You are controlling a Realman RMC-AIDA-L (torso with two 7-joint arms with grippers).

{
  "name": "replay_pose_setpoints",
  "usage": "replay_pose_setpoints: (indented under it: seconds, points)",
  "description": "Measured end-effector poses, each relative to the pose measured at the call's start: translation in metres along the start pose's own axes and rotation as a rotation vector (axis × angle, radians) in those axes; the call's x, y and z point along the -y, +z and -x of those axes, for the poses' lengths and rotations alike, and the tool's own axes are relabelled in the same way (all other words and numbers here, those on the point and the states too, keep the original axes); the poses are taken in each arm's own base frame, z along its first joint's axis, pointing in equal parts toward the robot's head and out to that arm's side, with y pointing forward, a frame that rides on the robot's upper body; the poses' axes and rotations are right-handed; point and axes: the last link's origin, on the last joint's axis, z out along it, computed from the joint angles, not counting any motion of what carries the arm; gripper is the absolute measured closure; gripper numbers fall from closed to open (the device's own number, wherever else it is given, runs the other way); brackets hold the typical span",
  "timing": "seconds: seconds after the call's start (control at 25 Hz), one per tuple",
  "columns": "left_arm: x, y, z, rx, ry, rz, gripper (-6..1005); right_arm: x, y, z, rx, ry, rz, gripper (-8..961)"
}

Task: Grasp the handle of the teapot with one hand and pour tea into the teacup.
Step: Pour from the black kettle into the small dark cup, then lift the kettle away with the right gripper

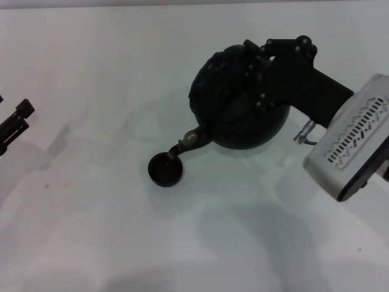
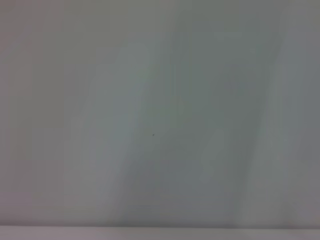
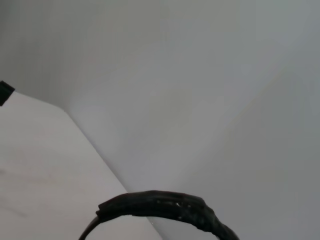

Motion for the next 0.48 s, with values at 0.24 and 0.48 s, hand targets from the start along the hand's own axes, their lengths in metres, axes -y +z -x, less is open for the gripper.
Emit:
replay_pose_setpoints:
  seconds: [0.24,0.48]
  points:
    - [0.0,0.0,0.0,0.001,0.008,-0.001,224,-0.007,0.004,0.009,-0.018,-0.077,0.003,846]
    - [0.0,0.0,0.0,0.0,0.011,-0.002,225,-0.011,0.006,0.015,-0.032,-0.14,0.007,846]
